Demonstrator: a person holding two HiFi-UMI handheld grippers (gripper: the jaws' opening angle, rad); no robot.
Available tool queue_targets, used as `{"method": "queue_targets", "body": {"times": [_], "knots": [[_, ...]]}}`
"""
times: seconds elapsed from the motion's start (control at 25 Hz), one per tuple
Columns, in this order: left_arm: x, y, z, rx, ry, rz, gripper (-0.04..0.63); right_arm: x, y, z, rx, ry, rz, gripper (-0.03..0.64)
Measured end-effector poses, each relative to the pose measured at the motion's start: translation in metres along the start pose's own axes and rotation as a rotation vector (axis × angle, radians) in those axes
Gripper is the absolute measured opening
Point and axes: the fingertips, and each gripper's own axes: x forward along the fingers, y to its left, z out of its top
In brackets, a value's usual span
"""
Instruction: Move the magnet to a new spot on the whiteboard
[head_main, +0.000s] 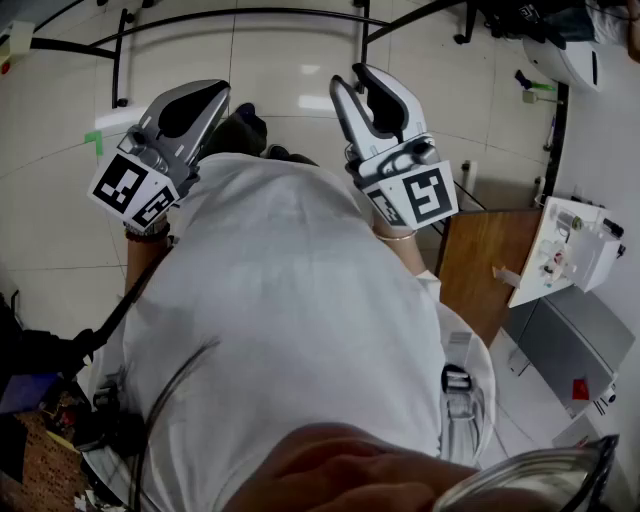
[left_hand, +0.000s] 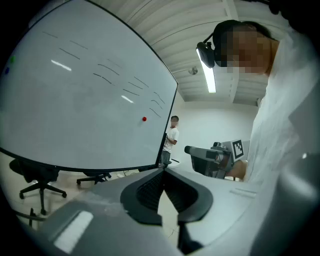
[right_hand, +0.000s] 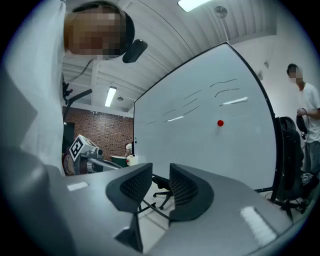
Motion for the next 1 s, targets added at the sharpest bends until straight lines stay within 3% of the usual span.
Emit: {"method": "queue_targets", "body": {"times": [0.16, 0.36, 0.48, 0.64, 0.88, 1.0], "knots": [[0.008, 0.010, 0.006, 0.005, 0.004, -0.012, -0.008, 0.016, -0.014, 0.015, 0.068, -0.024, -0.045, 0.104], [0.015, 0.114, 0.056, -0.011, -0.029, -0.051, -0.008, 0.118, -0.043, 0.046, 0.074, -0.053, -0.078, 0.101], [0.026, 0.146, 0.068, -0.025, -0.018, -0.096, -0.008, 0.152, -0.059, 0.059, 0.075, -0.072, -0.100, 0.101], [0.042, 0.164, 0.049, 0.004, 0.052, -0.203, 0.002, 0.172, -0.081, 0.048, 0.066, -0.066, -0.175, 0.101], [0.064, 0.169, 0.047, -0.059, 0.088, -0.180, 0.003, 0.143, -0.121, 0.051, 0.088, -0.032, -0.312, 0.103], [0.078, 0.167, 0.054, -0.038, 0.098, -0.204, 0.003, 0.136, -0.143, 0.062, 0.062, -0.056, -0.336, 0.103]]}}
